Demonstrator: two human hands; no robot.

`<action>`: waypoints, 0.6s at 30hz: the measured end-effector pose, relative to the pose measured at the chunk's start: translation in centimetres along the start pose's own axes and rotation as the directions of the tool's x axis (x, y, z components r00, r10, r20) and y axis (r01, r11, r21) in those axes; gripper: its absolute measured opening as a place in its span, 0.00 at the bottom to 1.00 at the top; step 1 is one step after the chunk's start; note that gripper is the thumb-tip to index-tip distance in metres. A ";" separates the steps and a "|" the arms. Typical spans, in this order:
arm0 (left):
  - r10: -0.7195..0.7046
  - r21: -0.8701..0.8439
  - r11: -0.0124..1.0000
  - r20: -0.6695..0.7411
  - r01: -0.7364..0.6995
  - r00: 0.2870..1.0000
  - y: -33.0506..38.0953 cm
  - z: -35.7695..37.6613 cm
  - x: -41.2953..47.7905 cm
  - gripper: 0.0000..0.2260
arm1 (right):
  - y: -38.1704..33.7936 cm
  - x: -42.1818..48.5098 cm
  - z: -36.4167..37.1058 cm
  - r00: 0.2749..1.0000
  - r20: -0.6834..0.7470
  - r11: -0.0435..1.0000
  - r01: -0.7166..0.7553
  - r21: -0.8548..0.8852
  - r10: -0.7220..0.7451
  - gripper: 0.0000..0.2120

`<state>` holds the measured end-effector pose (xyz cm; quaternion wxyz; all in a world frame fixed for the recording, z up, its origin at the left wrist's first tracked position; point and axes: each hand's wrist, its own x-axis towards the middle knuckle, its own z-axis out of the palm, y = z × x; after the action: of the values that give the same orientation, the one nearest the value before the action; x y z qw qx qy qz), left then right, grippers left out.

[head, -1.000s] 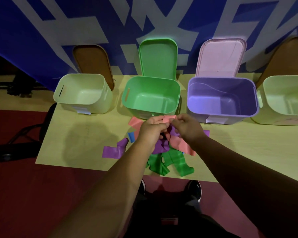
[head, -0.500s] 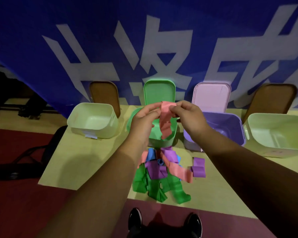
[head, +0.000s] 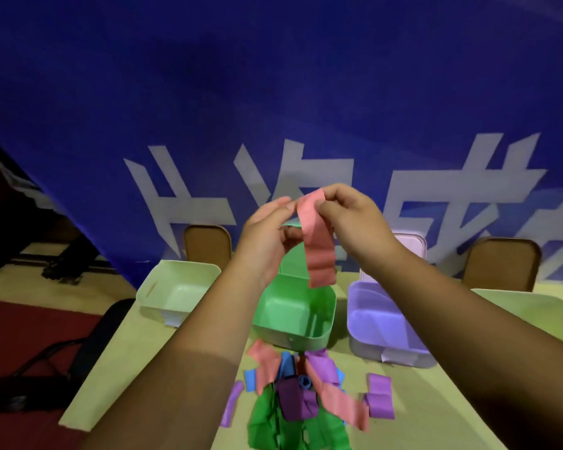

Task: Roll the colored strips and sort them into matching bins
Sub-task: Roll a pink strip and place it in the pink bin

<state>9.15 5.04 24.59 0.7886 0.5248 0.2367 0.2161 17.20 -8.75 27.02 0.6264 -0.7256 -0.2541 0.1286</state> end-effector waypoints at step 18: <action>0.113 -0.079 0.991 0.063 -0.108 0.992 4.1 3.8 1.3 0.13 | -1.1 1.4 -2.3 0.991 0.054 0.980 -0.113 -0.166 0.123 0.13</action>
<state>12.09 4.50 29.47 0.8021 0.5139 0.1723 0.2507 19.31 -9.81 28.72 0.5482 -0.7835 -0.2401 0.1675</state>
